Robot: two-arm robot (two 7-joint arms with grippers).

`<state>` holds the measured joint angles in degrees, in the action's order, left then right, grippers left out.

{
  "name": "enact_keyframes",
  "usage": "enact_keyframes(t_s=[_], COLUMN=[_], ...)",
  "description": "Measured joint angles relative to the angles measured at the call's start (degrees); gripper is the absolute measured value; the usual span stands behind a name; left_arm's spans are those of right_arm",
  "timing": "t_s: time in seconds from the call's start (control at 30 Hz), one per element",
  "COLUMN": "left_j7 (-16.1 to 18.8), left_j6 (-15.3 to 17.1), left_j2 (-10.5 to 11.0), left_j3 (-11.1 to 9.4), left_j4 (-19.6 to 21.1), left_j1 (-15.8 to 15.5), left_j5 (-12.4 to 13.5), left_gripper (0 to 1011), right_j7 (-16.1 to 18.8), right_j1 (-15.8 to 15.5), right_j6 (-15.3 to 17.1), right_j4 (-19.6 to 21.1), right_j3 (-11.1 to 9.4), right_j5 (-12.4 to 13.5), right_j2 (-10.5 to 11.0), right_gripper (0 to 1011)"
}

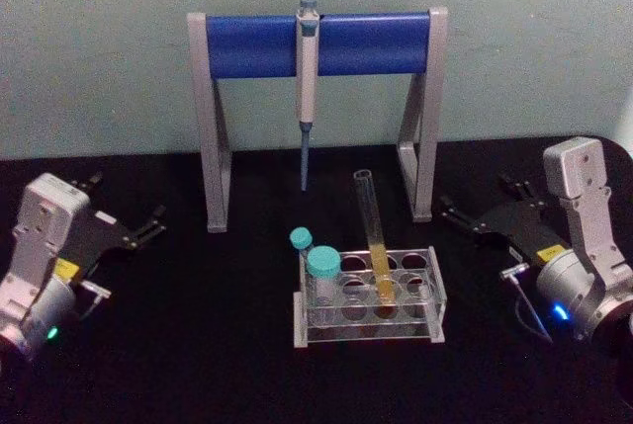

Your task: Pick up the test tube from the test tube rack, shake it, then place it back into the test tube rack.

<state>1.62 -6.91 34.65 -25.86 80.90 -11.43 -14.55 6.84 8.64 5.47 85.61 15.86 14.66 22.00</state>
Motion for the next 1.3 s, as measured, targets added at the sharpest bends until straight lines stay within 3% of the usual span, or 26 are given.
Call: enact_keyframes(t_s=[1.3], left_j7=[0.0], left_j6=[0.0], left_j2=[0.0], left_j3=[0.0], left_j4=[0.0], left_j1=[0.0], left_j5=[0.0], left_gripper=[1001], right_j7=[0.1], right_j1=[0.0], right_j6=[-0.2], right_j4=[0.1], right_j3=[0.0], right_j5=[0.1], right_j2=[0.1], right_gripper=[1000])
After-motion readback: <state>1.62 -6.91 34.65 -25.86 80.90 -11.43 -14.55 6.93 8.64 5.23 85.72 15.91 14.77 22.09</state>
